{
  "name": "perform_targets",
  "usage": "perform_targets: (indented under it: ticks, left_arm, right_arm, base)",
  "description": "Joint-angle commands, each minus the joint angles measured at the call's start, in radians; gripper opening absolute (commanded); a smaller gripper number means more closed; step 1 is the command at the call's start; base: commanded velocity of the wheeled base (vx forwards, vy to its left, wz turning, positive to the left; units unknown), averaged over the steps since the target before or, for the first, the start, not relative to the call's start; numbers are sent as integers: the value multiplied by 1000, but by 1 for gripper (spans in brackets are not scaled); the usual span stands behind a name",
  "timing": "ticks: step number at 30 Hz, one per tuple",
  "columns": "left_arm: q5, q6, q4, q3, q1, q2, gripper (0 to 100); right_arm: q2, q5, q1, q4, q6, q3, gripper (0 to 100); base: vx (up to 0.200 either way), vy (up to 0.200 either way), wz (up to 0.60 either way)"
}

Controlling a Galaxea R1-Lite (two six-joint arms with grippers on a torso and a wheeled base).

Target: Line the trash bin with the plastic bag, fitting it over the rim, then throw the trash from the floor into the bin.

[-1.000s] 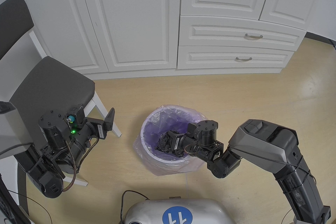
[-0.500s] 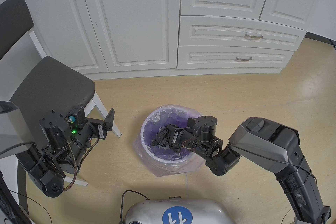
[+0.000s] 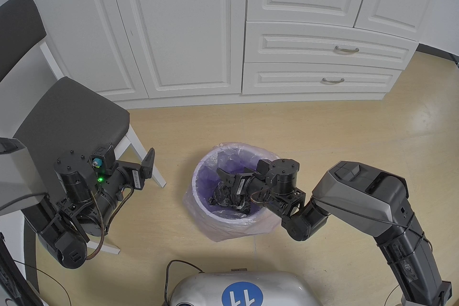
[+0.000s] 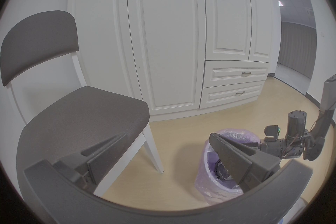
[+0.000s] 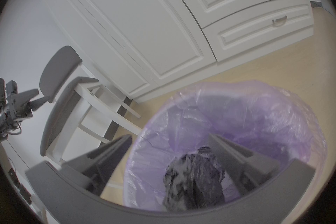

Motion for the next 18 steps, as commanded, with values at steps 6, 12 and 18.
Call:
perform_targets:
  ticks: [6, 12, 18]
  left_arm:
    - [0, 0, -1, -1, 2, 1, 100]
    - [0, 0, -1, -1, 2, 6, 100]
    - [3, 38, -1, -6, 38, 17, 100]
  right_arm:
    - [-121, 13, -7, -19, -2, 89, 100]
    - [-238, 65, -24, -8, -8, 175, 100]
    - [-364, 85, -209, 313, -363, 198, 100]
  base:
    - [0, 0, 0]
    - [0, 0, 0]
    - [0, 0, 0]
